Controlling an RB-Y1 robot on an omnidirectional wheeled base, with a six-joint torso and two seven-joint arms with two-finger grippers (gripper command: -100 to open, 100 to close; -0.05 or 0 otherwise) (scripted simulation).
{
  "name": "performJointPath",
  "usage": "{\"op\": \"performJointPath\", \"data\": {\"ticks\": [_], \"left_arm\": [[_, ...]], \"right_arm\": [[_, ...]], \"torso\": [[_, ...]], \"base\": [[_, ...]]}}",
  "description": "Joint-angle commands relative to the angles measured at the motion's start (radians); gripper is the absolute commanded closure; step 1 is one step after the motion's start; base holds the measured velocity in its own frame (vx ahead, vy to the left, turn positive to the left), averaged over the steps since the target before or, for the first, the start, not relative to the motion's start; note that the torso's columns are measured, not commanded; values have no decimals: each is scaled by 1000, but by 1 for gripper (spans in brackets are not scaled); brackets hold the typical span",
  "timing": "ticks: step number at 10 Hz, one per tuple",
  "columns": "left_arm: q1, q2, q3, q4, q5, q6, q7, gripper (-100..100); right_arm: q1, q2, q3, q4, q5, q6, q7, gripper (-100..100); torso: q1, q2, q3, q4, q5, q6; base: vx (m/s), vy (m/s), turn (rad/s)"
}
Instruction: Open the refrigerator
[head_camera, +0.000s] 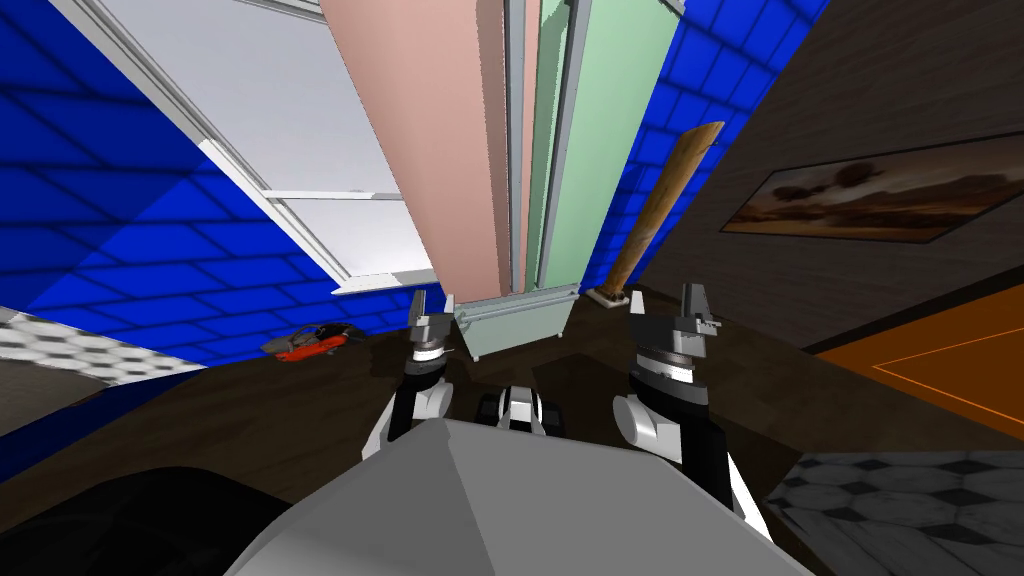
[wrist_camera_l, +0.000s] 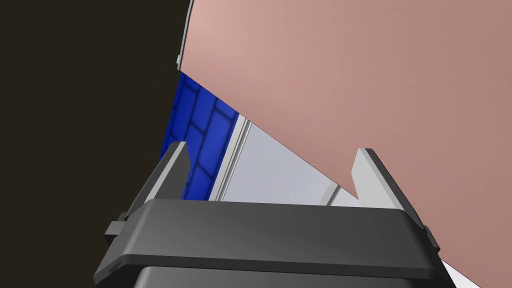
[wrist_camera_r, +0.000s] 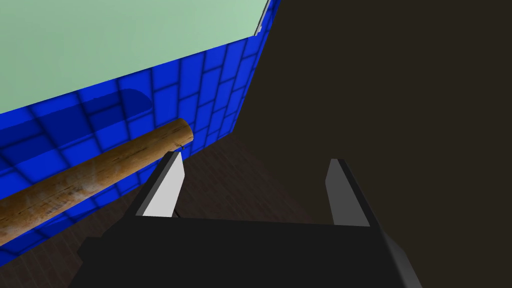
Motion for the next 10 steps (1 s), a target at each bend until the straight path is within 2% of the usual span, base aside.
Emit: {"op": "performJointPath", "data": {"ticks": [1, 10], "left_arm": [[-18, 18, -5, 53, 16, -15, 20, -100], [-94, 49, -42, 304, 87, -95, 104, -100]], "right_arm": [[0, 0, 0, 0, 0, 0, 0, 0], [0, 0, 0, 0, 0, 0, 0, 0]], "torso": [[0, 2, 1, 1, 0, 0], [0, 1, 1, 1, 0, 0]], "base": [[67, -37, -31], [94, -34, -40]]}}
